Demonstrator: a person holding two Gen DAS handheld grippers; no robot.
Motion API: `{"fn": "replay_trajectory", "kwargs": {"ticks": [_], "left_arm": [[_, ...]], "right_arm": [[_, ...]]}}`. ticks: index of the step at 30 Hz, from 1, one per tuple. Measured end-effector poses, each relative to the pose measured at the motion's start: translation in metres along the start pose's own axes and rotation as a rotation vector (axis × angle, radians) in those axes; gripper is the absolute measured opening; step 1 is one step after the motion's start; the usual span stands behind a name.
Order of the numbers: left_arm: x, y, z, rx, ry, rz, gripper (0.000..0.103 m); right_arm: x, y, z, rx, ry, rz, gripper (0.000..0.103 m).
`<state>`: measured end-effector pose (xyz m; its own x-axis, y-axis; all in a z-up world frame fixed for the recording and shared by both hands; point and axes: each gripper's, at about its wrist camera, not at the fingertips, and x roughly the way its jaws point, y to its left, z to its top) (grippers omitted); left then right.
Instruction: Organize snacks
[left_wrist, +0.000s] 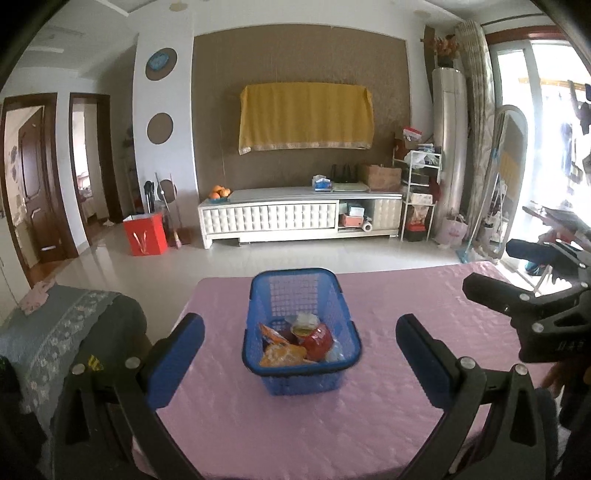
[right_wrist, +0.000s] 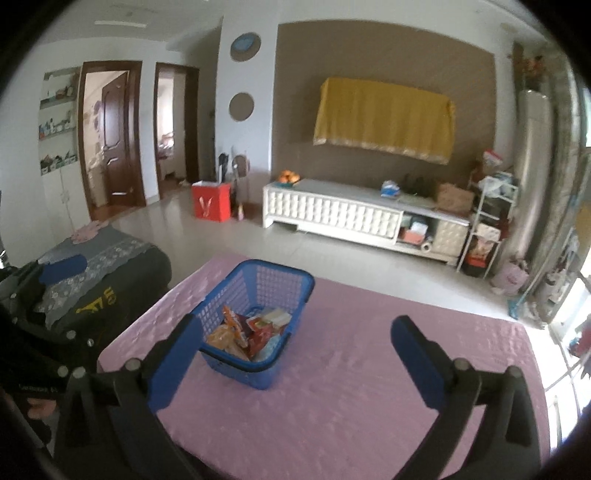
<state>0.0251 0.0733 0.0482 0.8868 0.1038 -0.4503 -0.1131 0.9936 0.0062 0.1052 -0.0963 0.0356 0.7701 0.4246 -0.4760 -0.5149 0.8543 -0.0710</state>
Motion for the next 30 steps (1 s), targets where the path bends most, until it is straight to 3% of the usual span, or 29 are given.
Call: {"fn": "replay_trajectory", "kwargs": {"ticks": [4, 15, 30], "left_arm": [[-0.018, -0.004, -0.009, -0.040, -0.014, -0.031, 0.102], [-0.048, -0.026, -0.028, 0.009, -0.045, -0.044, 0.102], [-0.053, -0.037, -0.035, 0.026, -0.013, -0.070, 0.102]], "right_arm": [[-0.017, 0.008, -0.011, 0.007, -0.013, -0.041, 0.103], [-0.039, 0.008, -0.033, 0.072, -0.006, -0.082, 0.103], [-0.054, 0.013, -0.050, 0.084, -0.022, -0.098, 0.103]]}}
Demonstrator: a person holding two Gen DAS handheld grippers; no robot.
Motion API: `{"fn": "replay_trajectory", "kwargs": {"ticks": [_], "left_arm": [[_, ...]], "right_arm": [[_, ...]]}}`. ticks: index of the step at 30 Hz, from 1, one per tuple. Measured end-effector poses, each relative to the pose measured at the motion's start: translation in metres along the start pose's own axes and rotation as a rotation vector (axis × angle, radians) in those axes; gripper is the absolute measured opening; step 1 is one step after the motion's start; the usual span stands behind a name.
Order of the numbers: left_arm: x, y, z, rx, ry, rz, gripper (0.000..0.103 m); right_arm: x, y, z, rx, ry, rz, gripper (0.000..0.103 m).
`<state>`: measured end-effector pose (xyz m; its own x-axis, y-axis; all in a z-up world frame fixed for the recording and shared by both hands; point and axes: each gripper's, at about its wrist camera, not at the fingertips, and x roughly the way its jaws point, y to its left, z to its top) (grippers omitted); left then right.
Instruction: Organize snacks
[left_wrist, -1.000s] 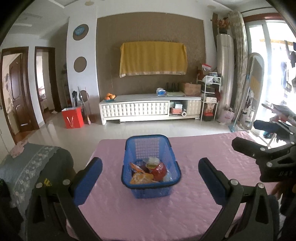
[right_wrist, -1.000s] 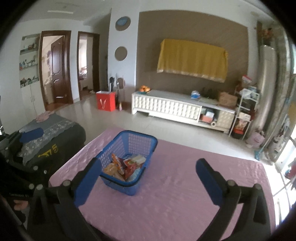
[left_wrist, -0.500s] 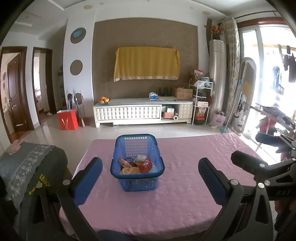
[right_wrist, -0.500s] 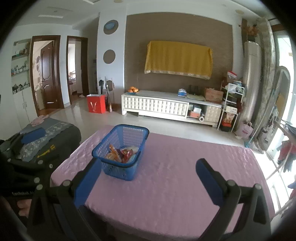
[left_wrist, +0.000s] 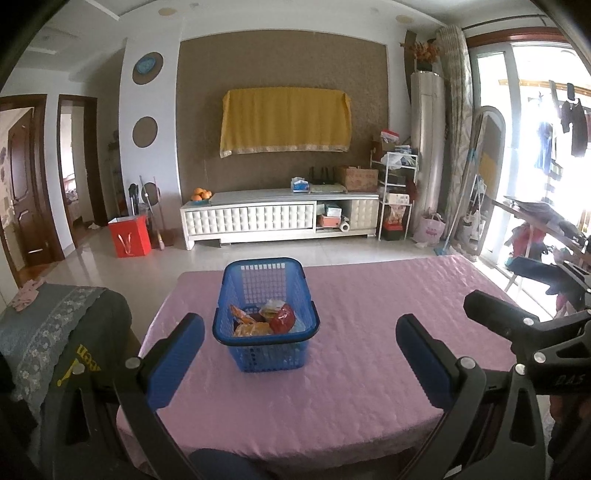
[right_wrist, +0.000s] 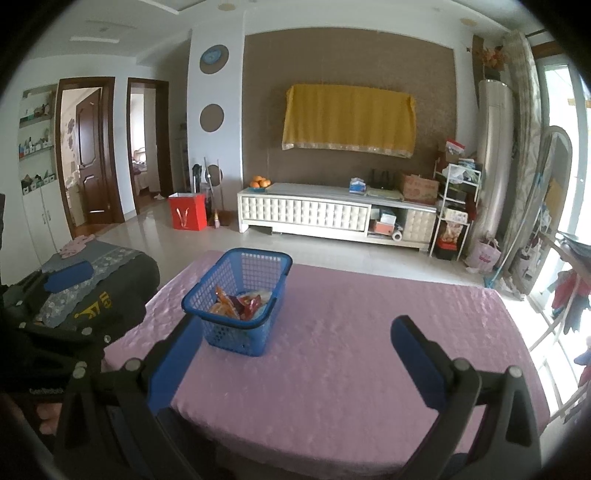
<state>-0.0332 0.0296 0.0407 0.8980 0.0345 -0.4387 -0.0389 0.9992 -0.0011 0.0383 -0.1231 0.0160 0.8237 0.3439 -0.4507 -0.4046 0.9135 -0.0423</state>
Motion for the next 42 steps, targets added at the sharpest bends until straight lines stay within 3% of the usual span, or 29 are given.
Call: {"fn": "replay_trajectory", "kwargs": {"ticks": [42], "left_arm": [[-0.0028, -0.0046, 0.0017, 0.010, -0.002, -0.023, 0.102]], "right_arm": [[-0.0098, -0.0068, -0.0006, 0.021, 0.021, 0.001, 0.103]]}}
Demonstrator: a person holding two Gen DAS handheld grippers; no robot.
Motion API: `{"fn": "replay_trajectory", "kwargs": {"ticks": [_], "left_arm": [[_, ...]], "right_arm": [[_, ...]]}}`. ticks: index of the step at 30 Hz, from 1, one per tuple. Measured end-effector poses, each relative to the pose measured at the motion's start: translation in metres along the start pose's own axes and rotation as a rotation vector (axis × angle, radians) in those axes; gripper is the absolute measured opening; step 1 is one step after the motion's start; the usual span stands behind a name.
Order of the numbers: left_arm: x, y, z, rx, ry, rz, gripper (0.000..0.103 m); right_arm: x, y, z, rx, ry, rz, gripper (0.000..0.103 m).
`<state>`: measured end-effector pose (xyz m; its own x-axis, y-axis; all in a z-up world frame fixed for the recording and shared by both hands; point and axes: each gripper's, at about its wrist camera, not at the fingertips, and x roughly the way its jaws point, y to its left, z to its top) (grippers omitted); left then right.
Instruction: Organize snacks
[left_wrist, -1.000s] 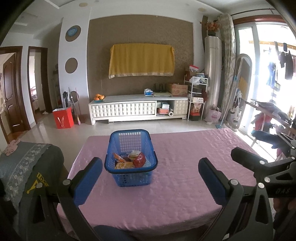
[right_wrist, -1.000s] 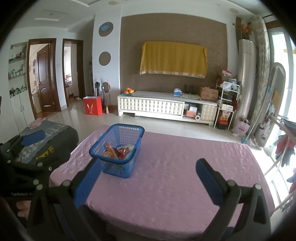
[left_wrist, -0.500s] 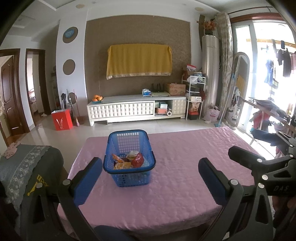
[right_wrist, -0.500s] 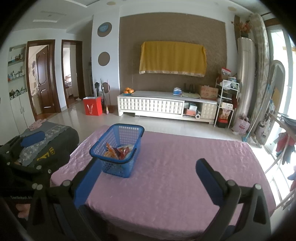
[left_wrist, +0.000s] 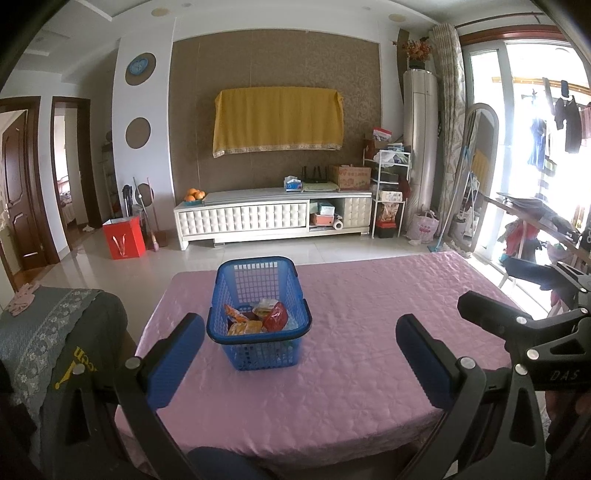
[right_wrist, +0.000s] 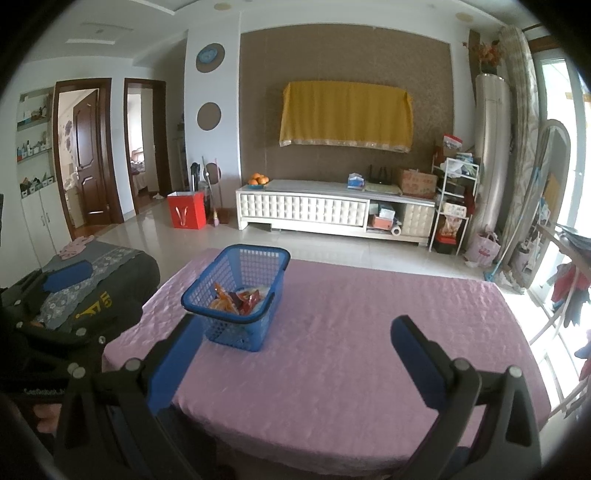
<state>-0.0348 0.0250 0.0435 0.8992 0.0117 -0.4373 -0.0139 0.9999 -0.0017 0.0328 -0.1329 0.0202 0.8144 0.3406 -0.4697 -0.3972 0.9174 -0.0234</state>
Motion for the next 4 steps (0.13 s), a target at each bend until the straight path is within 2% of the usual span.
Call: {"fn": "replay_trajectory", "kwargs": {"ticks": [4], "left_arm": [[0.0002, -0.0005, -0.0022, 0.002, 0.005, -0.004, 0.102]], "right_arm": [[0.0004, 0.0007, 0.0007, -0.002, -0.001, 0.000, 0.103]]}}
